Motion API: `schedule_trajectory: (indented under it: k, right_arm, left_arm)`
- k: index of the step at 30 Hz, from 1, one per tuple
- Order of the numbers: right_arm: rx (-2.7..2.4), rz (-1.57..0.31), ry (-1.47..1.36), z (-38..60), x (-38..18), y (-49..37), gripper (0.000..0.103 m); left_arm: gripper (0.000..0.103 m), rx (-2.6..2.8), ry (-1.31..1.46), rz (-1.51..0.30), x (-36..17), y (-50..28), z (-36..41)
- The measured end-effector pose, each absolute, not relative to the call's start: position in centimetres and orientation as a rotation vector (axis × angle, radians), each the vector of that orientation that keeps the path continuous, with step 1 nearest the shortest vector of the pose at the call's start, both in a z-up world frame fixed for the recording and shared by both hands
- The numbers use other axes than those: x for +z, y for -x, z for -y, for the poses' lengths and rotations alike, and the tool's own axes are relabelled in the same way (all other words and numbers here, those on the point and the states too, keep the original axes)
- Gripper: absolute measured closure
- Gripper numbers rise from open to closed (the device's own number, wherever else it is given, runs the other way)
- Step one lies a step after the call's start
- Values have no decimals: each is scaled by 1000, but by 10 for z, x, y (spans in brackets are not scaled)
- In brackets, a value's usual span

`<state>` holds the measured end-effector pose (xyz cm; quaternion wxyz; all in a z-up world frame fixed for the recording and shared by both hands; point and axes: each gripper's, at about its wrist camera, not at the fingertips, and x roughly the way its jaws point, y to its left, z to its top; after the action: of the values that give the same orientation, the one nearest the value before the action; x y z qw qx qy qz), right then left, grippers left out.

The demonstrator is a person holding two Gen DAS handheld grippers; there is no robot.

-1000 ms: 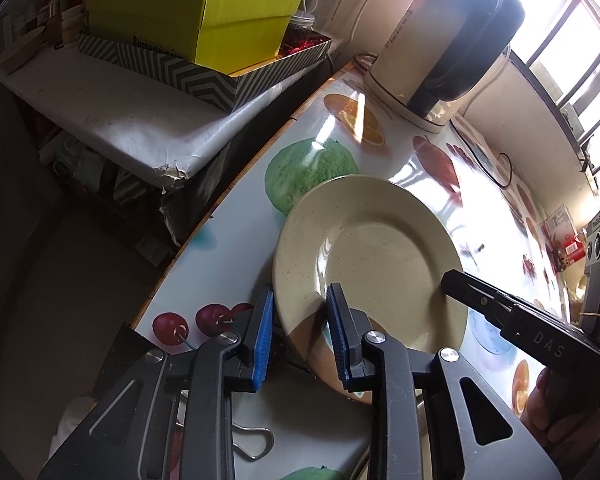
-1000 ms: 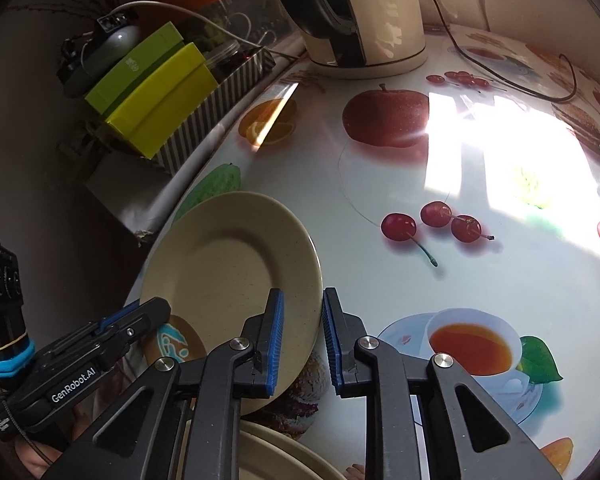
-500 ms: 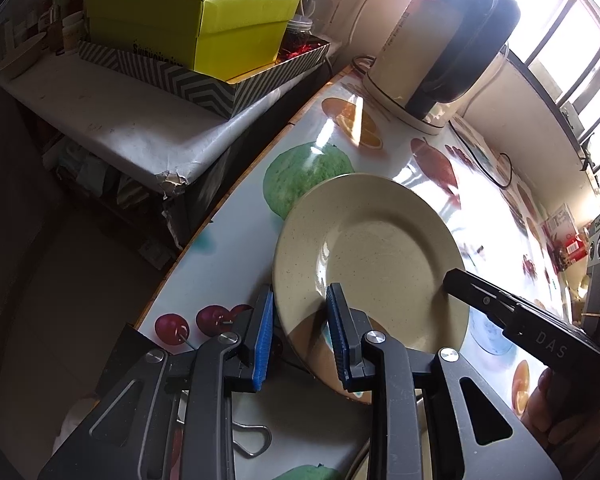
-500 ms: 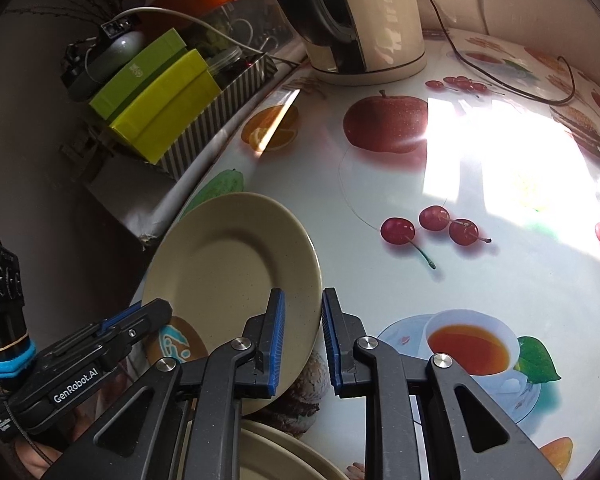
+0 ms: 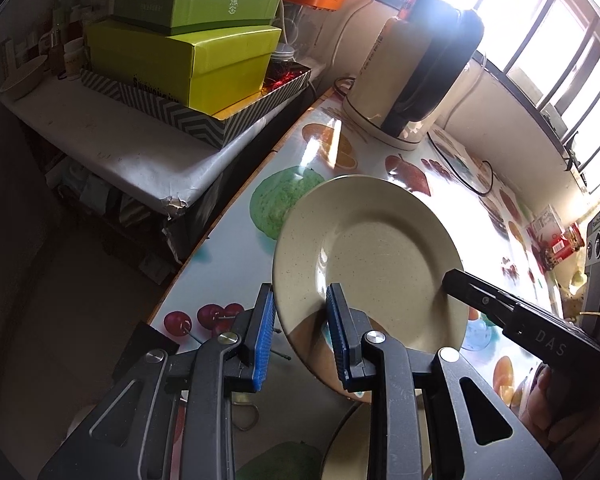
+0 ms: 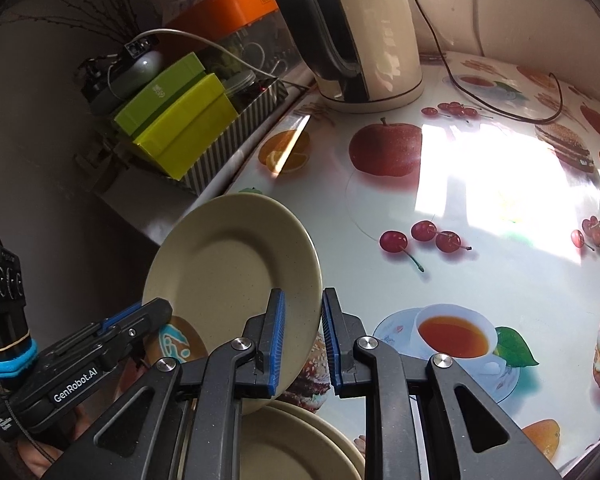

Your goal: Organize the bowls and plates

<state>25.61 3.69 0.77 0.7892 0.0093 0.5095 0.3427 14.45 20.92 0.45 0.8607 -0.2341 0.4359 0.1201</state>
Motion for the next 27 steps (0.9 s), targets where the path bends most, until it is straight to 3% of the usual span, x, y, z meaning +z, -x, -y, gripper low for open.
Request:
schedule_trajectory:
  k: [27]
  right_arm:
    - [710,-1048,-46,15,37,-196,84]
  left_arm:
    - [76,199,459,-893,29,-96,-165]
